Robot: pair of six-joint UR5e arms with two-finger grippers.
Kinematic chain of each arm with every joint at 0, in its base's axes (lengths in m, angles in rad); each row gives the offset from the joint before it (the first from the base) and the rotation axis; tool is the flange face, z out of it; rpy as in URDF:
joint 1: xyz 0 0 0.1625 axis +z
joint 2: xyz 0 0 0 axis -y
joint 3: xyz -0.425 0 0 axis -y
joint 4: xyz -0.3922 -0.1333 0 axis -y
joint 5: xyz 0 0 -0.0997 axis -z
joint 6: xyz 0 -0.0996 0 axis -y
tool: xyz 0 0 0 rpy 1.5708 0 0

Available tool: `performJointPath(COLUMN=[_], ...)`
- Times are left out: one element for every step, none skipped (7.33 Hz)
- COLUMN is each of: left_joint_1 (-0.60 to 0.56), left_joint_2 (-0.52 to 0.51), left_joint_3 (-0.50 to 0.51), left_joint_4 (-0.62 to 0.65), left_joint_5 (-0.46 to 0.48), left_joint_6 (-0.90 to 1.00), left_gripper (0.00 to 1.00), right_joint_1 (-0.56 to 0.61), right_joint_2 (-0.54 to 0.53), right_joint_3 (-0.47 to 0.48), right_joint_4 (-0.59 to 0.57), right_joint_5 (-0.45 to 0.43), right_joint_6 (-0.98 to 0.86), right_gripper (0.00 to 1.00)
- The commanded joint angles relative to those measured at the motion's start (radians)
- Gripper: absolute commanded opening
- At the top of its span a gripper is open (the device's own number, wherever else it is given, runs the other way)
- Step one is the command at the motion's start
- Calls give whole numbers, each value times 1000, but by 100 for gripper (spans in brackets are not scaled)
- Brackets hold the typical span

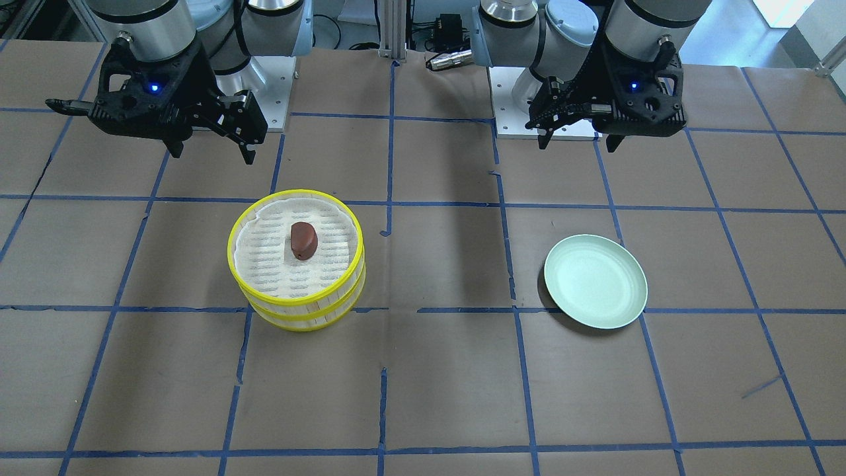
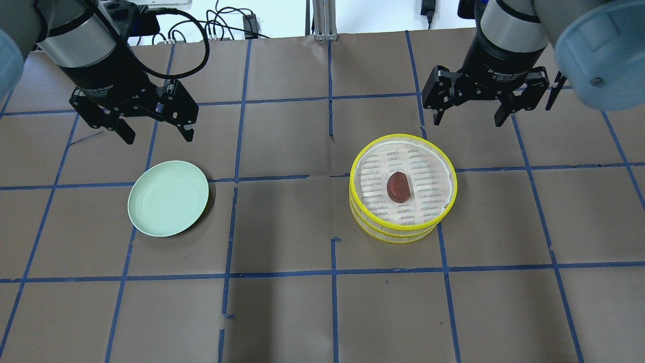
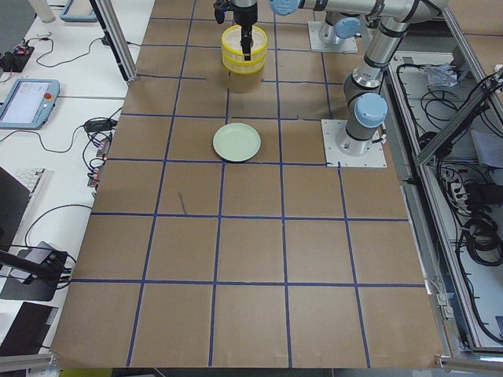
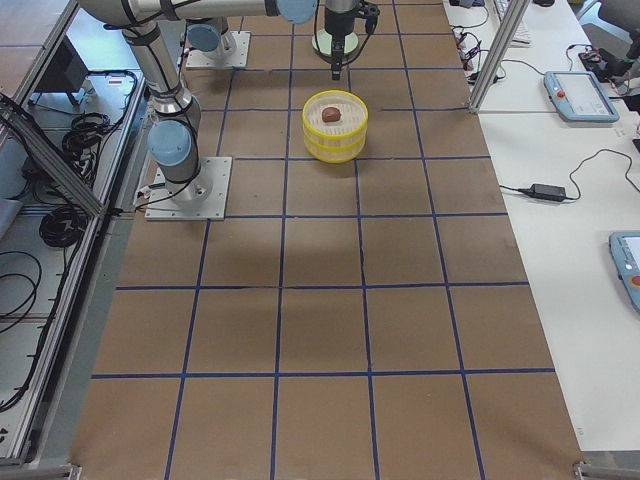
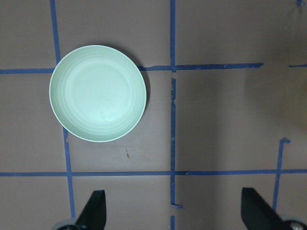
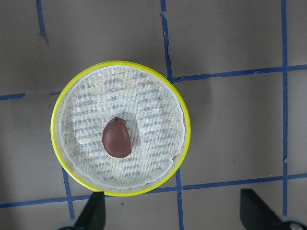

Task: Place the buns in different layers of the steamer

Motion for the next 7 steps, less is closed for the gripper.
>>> performJointPath(left_joint_1=[-2, -2, -2, -5, -5, -7, -11], left_joint_2=[-3, -13, -20, -20, -22, -23, -22], left_joint_3=[0, -5, -8, -9, -20, -47, -63], left_joint_4=[1, 74, 101, 104, 104, 105, 105], left_joint_5=[-30, -32, -35, -32, -32, -32, -32], left_joint_6=[46, 43, -21, -35, -32, -37, -34], left_gripper=[100, 100, 100, 100, 100, 100, 100], right_joint_1=[1, 1, 1, 2, -1, 2, 2], right_joint_2=[3, 4, 4, 6, 9, 9, 7], right_joint_3=[-2, -5, -5, -5, -8, -8, -8], right_joint_4=[0, 0, 1, 1, 7, 10, 12], right_joint_5=[1, 2, 12, 16, 16, 21, 24], right_joint_6=[1, -1, -1, -1, -2, -2, -4], right_gripper=[100, 100, 100, 100, 100, 100, 100])
